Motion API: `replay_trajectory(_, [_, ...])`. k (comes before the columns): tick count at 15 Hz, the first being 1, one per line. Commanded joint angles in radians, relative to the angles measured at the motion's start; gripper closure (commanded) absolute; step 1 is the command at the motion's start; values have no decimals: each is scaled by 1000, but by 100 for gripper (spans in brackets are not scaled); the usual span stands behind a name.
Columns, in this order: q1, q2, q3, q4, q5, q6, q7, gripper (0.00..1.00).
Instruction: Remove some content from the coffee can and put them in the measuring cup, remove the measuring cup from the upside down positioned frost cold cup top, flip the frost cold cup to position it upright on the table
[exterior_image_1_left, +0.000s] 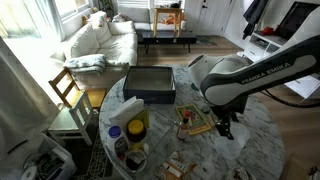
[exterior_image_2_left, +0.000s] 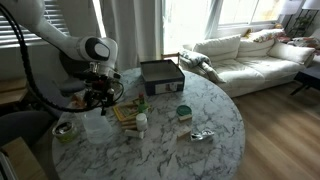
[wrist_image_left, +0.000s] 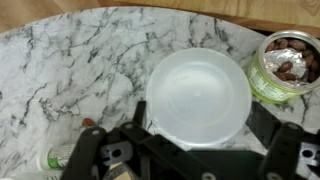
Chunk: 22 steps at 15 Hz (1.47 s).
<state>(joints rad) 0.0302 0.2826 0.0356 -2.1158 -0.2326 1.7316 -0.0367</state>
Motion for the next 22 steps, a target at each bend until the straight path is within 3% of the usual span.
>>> replay_trajectory(1, [-5, 39, -10, 31, 8, -51, -20, 0])
replay_trajectory(2, [-7, 43, -11, 34, 12, -55, -22, 3])
replay_trajectory(3, [-8, 47, -11, 38, 14, -59, -22, 23])
replay_trajectory(6, [-9, 52, -13, 53, 17, -71, -22, 34])
replay_trajectory(13, [-27, -35, -15, 22, 29, -69, -84, 36])
replay_trajectory(17, [-58, -149, -13, -42, 28, -21, -281, 36])
replay_trajectory(22, [-102, -269, -41, -132, 108, 68, -524, 36])
